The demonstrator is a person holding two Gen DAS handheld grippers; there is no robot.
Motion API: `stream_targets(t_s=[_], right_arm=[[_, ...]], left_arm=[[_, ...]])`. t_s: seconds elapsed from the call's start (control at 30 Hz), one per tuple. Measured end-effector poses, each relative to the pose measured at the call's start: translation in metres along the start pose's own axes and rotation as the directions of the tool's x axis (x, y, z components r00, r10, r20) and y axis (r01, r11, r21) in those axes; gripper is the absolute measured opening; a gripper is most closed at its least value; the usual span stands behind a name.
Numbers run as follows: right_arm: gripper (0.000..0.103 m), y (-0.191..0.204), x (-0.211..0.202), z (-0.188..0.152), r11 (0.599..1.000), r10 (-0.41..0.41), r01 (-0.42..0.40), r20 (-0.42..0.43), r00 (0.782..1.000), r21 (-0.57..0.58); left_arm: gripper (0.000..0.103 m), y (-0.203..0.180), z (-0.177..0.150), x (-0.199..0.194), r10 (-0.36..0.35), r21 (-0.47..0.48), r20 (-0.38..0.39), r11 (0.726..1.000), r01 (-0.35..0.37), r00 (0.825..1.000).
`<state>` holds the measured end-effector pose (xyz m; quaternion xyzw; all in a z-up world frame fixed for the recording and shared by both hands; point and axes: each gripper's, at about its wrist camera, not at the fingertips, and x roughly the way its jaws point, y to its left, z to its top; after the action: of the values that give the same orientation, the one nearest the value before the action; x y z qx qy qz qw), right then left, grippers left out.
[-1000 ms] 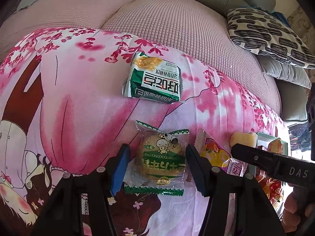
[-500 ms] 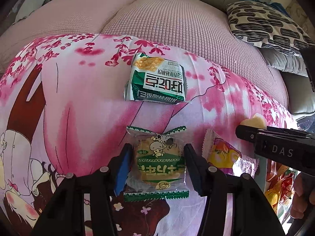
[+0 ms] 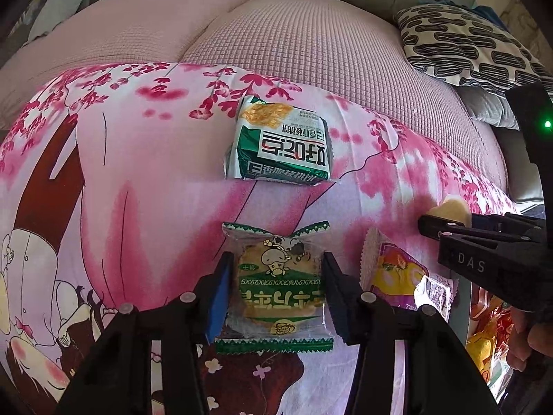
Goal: Organize snacks
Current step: 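Carry cake packet with left gripper to tray while right carries jelly cup there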
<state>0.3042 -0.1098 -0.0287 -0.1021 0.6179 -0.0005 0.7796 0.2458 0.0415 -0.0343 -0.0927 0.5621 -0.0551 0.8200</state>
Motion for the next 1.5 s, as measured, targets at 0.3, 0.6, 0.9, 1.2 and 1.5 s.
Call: stream_targets(t_s=[0.3, 0.6, 0.9, 1.2, 1.5], right_arm=[[0.04, -0.021, -0.034, -0.036, 0.99, 0.125, -0.132, 0.135, 0.983, 0.04], [0.04, -0.026, -0.083, -0.103, 0.963, 0.21, -0.254, 0.335, 0.918, 0.093], [0.04, -0.03, -0.104, -0.156, 0.94, 0.164, -0.273, 0.431, 0.887, 0.203], [0.04, -0.065, -0.108, -0.194, 0.903, 0.105, -0.281, 0.465, 0.879, 0.326], [0.04, -0.146, -0.106, -0.224, 0.825, -0.028, -0.25, 0.479, 0.877, 0.506]], left_arm=[[0.051, 0.01, -0.012, -0.031, -0.036, -0.057, 0.085, 0.998, 0.041, 0.996], [0.051, 0.005, -0.041, -0.07, -0.029, -0.097, 0.193, 0.994, 0.048, 0.981], [0.051, -0.001, -0.071, -0.078, -0.064, -0.15, 0.229, 0.984, 0.1, 0.971], [0.051, -0.042, -0.078, -0.09, -0.105, -0.039, 0.261, 0.992, 0.119, 0.96], [0.051, -0.117, -0.088, -0.086, -0.182, 0.157, 0.217, 0.976, 0.15, 0.959]])
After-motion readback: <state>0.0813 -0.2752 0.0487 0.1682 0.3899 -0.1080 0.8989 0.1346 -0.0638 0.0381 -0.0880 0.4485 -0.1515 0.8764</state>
